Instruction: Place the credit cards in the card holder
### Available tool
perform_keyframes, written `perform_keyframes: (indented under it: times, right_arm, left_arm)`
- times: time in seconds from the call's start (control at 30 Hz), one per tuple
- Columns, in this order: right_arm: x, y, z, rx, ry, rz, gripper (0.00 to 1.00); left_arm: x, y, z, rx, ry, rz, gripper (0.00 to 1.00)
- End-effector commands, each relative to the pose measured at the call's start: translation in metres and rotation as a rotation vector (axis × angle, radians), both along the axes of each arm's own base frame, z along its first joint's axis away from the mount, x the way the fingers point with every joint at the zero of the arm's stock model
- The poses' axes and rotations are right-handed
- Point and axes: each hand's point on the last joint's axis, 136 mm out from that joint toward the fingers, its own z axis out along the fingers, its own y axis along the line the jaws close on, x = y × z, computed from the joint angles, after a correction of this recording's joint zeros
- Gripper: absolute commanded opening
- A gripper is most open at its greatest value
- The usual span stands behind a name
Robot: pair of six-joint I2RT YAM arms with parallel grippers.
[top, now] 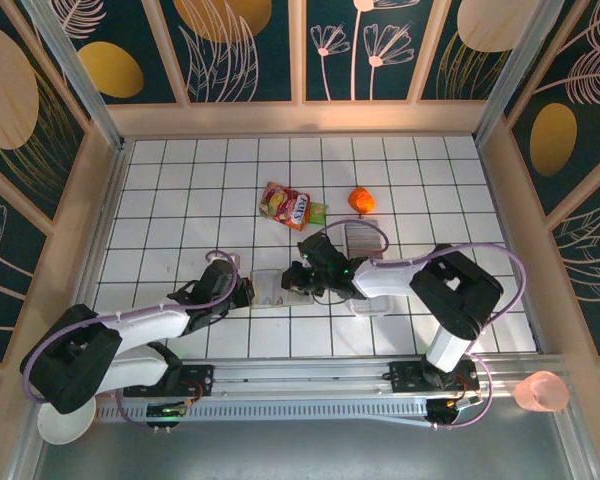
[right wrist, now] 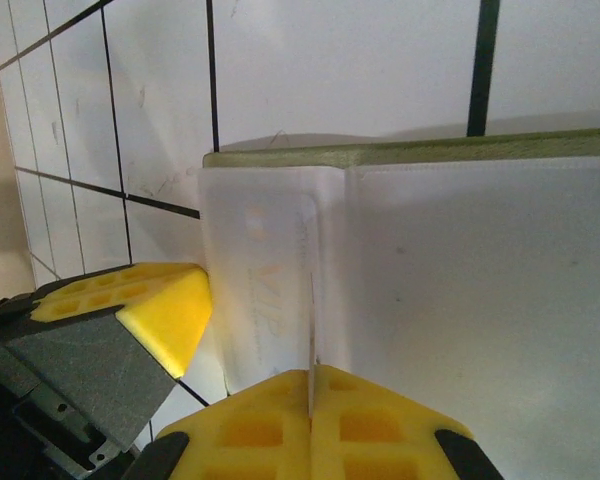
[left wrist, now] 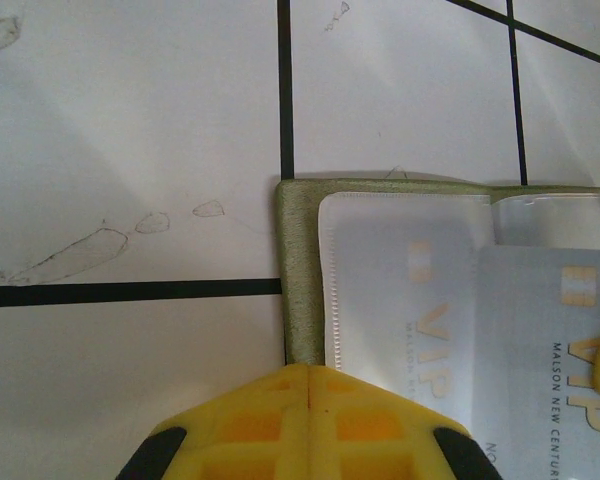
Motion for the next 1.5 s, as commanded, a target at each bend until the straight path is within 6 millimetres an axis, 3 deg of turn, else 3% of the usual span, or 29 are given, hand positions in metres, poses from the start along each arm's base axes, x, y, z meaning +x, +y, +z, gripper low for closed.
perform_keyframes:
  times: [0.0,0.67,1.03,1.47]
  right_arm:
    - [0.001,0.002,-0.003,0.010,-0.004,0.022,0.00]
    - [0.017,-0.001,-0.008,0.008,-0.032,0.028,0.00]
    - [0.010,0.014,-0.006,0.067,-0.013,0.078,0.00]
    - [0.010,0.015,-0.012,0.019,-0.010,0.080,0.00]
  left_arm:
    - [-0.001,0.001,0.000,0.005,0.002,0.005,0.00]
    - [-0.003,0.000,-0.003,0.005,0.012,-0.005,0.00]
    - [-0.003,0.001,-0.004,0.005,0.014,-0.003,0.00]
    - [-0.003,0.000,-0.004,0.004,0.014,-0.005,0.00]
